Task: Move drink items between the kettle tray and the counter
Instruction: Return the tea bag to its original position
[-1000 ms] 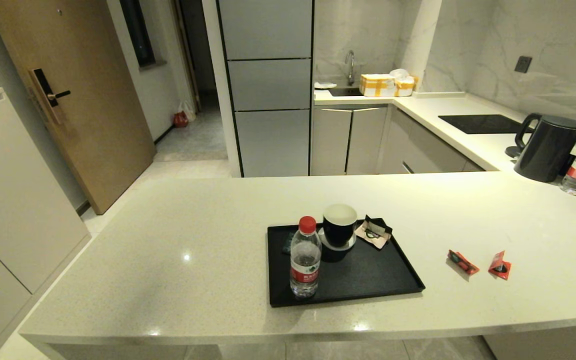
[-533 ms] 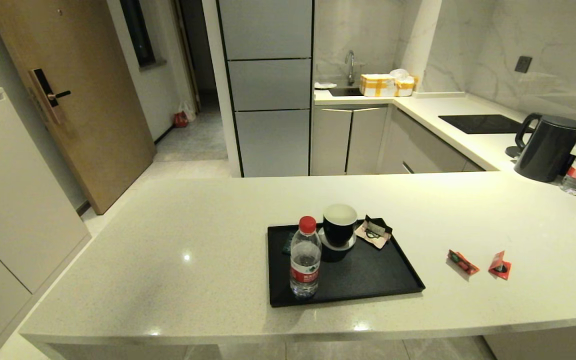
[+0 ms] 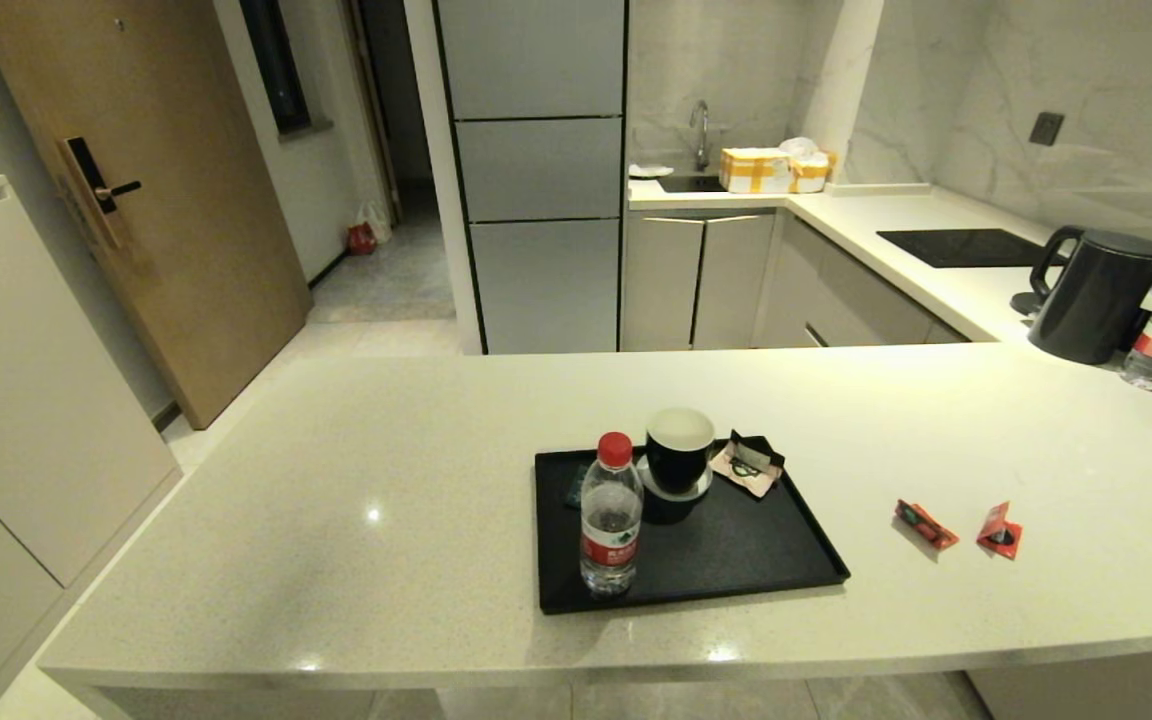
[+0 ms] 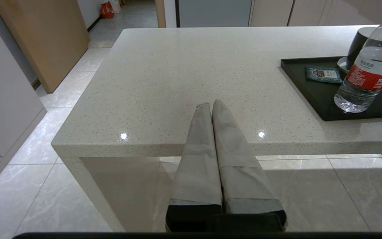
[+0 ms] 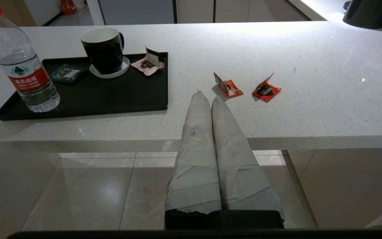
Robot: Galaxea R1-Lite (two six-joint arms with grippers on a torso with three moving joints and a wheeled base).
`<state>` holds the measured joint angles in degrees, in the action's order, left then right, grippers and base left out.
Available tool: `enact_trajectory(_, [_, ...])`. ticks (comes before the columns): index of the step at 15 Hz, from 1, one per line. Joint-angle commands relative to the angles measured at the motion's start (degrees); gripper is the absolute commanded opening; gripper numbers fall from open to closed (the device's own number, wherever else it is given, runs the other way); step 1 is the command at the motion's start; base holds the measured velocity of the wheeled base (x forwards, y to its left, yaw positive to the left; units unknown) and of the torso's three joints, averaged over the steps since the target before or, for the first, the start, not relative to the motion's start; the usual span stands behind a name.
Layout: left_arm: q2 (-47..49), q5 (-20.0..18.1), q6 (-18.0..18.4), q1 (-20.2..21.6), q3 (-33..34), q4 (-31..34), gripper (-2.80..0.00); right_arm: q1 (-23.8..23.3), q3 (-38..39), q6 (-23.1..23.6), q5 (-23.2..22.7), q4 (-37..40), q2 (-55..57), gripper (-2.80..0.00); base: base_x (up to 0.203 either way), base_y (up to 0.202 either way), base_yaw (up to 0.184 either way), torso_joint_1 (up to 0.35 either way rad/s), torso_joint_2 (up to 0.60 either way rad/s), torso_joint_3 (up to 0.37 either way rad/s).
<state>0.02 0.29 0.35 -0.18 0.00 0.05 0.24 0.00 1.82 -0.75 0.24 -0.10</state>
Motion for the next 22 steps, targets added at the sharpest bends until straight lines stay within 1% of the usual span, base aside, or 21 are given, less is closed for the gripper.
enact_trajectory(1, [0.0,0.0,0.0,0.0,0.0,0.0,-2.8,0.0,0.1,0.0,0.0,0.0,0.1,-2.8,0.0,0.0,0.0,0.0,0.0,0.0])
enact_trajectory(11, [0.0,0.0,0.0,0.0,0.0,0.0,-2.8,0.0,0.1,-0.1,0.0,0.0,0.1,-2.8,0.0,0.0,0.0,0.0,0.0,0.0])
enact_trajectory(14, [0.0,0.0,0.0,0.0,0.0,0.0,-2.8,0.0,0.1,0.6,0.1,-0.1,0.1,-2.8,0.0,0.0,0.0,0.0,0.0,0.0])
enact_trajectory(15, [0.0,0.0,0.0,0.0,0.0,0.0,-2.8,0.0,0.0,0.7,0.2,0.4,0.1,-2.8,0.0,0.0,0.0,0.0,0.0,0.0])
enact_trajectory(17, [0.0,0.0,0.0,0.0,0.0,0.0,-2.8,0.0,-1.2,2.2,0.4,3.8,0.4,-2.8,0.0,0.0,0.0,0.0,0.0,0.0])
enact_trajectory(19, [0.0,0.0,0.0,0.0,0.0,0.0,-2.8,0.0,-1.4,2.3,0.3,4.0,0.5,-2.8,0.0,0.0,0.0,0.0,0.0,0.0])
enact_trajectory(20, [0.0,0.0,0.0,0.0,0.0,0.0,-2.8,0.0,-2.8,2.3,0.1,4.0,0.6,-2.8,0.0,0.0,0.0,0.0,0.0,0.0])
enact_trajectory(22, [0.0,0.0,0.0,0.0,-0.1,0.0,-2.8,0.0,-10.7,2.2,-1.3,4.8,3.5,-2.8,0.0,0.0,0.0,0.0,0.0,0.0])
